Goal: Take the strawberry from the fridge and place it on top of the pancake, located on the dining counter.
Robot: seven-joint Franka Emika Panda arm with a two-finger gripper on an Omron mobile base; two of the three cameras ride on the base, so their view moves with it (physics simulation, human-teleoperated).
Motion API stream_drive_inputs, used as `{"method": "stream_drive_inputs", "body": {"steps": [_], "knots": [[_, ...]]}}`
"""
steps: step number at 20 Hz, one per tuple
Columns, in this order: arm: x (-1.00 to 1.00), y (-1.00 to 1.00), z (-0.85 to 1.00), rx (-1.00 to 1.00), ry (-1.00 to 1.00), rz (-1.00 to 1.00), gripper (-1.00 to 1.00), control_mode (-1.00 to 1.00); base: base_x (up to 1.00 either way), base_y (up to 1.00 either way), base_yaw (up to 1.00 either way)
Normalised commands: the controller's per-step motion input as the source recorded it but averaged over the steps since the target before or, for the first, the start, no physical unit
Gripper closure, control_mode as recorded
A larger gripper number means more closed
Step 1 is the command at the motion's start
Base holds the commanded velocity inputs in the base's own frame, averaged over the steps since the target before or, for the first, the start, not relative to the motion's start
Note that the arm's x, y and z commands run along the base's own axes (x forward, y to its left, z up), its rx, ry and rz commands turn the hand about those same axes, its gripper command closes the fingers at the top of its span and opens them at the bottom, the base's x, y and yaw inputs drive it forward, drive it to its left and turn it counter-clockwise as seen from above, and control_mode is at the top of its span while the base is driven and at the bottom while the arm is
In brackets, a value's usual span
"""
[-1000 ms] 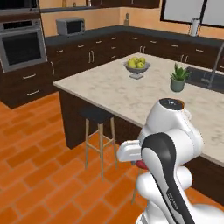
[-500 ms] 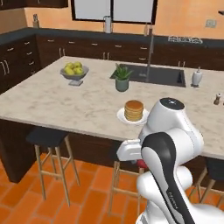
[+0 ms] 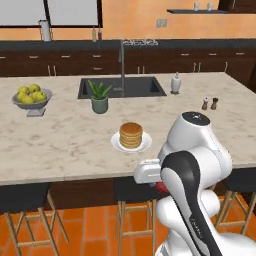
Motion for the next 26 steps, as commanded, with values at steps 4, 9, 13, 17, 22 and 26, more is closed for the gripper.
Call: {"method": "stream_drive_inputs", "body": {"steps": [4, 9, 13, 17, 22, 26], "knots": [[0.00, 0.00, 0.00, 0.00, 0.00, 0.00, 1.00, 1.00, 0.47, 0.69, -0.45], [0.00, 0.00, 0.00, 0.00, 0.00, 0.00, 1.00, 1.00, 0.46, 0.44, -0.33], [0.00, 0.00, 0.00, 0.00, 0.00, 0.00, 1.00, 1.00, 0.43, 0.51, -0.22], [0.00, 0.00, 0.00, 0.00, 0.00, 0.00, 1.00, 1.00, 0.19, 0.57, -0.08], [0.00, 0.00, 0.00, 0.00, 0.00, 0.00, 1.00, 1.00, 0.21, 0.55, -0.01], [0.41, 0.04, 0.01, 0.00, -0.03, 0.00, 1.00, -1.00, 0.17, 0.11, -0.01]]}}
